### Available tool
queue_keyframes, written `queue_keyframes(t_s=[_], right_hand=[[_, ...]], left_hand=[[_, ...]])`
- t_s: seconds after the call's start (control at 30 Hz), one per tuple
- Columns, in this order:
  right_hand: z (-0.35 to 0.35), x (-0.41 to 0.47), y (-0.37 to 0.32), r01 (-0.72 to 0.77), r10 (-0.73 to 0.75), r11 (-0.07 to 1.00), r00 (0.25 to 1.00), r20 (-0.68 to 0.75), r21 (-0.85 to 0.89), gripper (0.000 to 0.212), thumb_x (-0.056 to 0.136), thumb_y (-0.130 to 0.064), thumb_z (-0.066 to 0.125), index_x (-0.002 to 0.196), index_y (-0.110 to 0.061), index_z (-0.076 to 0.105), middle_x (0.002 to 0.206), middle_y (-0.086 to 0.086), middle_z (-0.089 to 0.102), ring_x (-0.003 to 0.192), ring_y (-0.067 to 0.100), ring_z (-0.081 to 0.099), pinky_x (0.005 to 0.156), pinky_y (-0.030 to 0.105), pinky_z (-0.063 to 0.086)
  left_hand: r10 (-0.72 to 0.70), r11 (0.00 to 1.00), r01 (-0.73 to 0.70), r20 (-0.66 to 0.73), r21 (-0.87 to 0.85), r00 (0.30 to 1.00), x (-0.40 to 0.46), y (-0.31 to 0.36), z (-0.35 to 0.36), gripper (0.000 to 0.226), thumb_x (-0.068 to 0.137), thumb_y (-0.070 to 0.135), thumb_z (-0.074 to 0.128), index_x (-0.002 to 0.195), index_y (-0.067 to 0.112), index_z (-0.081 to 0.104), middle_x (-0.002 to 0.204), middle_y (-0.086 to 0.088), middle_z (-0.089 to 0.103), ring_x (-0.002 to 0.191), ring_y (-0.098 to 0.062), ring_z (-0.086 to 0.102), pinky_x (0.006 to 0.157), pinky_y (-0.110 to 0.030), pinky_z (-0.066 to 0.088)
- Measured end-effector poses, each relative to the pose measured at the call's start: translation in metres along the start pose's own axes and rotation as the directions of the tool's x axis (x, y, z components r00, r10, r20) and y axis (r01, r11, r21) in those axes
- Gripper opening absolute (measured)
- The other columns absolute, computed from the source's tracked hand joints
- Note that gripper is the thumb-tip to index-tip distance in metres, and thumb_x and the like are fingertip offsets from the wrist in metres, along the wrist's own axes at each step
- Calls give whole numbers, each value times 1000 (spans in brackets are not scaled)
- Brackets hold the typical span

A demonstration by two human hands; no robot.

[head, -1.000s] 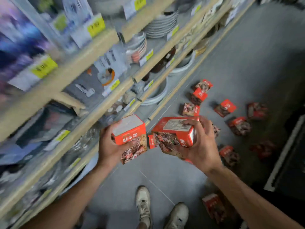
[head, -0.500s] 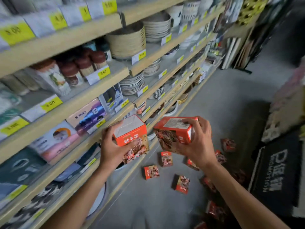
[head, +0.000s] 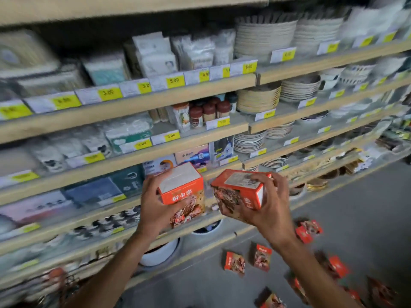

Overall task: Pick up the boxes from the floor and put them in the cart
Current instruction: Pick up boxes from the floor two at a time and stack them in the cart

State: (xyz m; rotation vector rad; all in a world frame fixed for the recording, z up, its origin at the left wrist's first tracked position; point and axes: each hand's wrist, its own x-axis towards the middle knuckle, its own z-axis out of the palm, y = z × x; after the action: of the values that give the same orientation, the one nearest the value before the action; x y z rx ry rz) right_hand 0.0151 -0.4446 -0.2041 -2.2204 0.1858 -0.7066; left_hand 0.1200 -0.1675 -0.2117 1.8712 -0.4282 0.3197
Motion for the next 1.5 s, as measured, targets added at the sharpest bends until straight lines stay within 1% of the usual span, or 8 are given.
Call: queue_keyframes(t_s=[0.1, 0.27, 0.6, 0.77, 0.83, 0.97, 1.33, 1.5], right_hand=[[18, 6, -18, 90, -97, 993, 991, 92, 82, 90, 57, -23, 96, 127, -51, 48, 142, -8, 28, 137, 24, 37, 101, 43, 53], [70, 7, -67, 209, -248, 962, 937, 245, 175, 85, 57, -28, 97, 129, -39, 54, 141, -5, 31, 136, 16, 33, 100, 28, 41], [195, -39, -208, 390, -550, 823, 730, 406, 414, 86, 58, -34, 97, 129, -42, 50, 141, -5, 30, 136, 23, 35, 101, 32, 48], [263, -83, -282, 398, -629, 766, 626, 460, 505, 84, 57, -31, 98, 129, -37, 54, 133, -8, 31, 129, 15, 37, 83, -5, 36], [288, -104, -309, 410, -657, 747, 576, 487, 524, 84, 57, -33, 98, 128, -40, 53, 132, -11, 31, 130, 17, 38, 86, -1, 39], [340, -143, -357, 419, -701, 708, 507, 501, 568, 83, 55, -34, 98, 124, -41, 53, 127, -19, 26, 131, 24, 40, 94, 38, 56], [488, -196, -393, 483, -704, 696, 316, 636, 531, 89, 51, -33, 99, 127, -34, 54, 139, -2, 36, 129, 22, 40, 86, 30, 53], [580, -210, -385, 486, -650, 715, 196, 734, 503, 88, 53, -30, 98, 128, -35, 52, 144, 0, 33, 133, 26, 34, 89, 45, 59]], left_hand=[[-4, 995, 15, -107, 101, 994, -25, 9, -32, 86, 58, 43, 95, 133, 30, 55, 128, 10, 48, 122, -3, 50, 92, -18, 50], [-51, 974, 115, -302, 195, 952, -76, 18, -103, 82, 59, 32, 95, 130, 38, 55, 127, 4, 48, 120, 4, 47, 94, -9, 42], [-49, 861, 339, -602, 379, 797, -187, 16, -275, 83, 57, 39, 96, 131, 25, 59, 125, -5, 54, 119, 7, 43, 94, -6, 35], [-60, 838, 436, -738, 328, 672, -247, 4, -353, 84, 57, 38, 97, 132, 23, 59, 127, -4, 52, 120, 9, 39, 93, -3, 33], [-72, 828, 475, -785, 296, 615, -271, -1, -379, 82, 57, 32, 96, 130, 17, 60, 126, -8, 52, 117, 15, 39, 91, -1, 32], [-100, 811, 537, -850, 231, 517, -314, -13, -429, 80, 59, 27, 94, 130, 13, 59, 127, -12, 52, 116, 16, 37, 93, 0, 30], [-226, 703, 710, -935, 38, 274, -364, -91, -482, 87, 56, 24, 97, 133, 28, 56, 128, -5, 46, 116, 14, 38, 88, 2, 35], [-256, 656, 753, -954, -51, 158, -359, -135, -491, 86, 57, 26, 96, 132, 33, 54, 132, -1, 45, 121, 9, 37, 91, -3, 38]])
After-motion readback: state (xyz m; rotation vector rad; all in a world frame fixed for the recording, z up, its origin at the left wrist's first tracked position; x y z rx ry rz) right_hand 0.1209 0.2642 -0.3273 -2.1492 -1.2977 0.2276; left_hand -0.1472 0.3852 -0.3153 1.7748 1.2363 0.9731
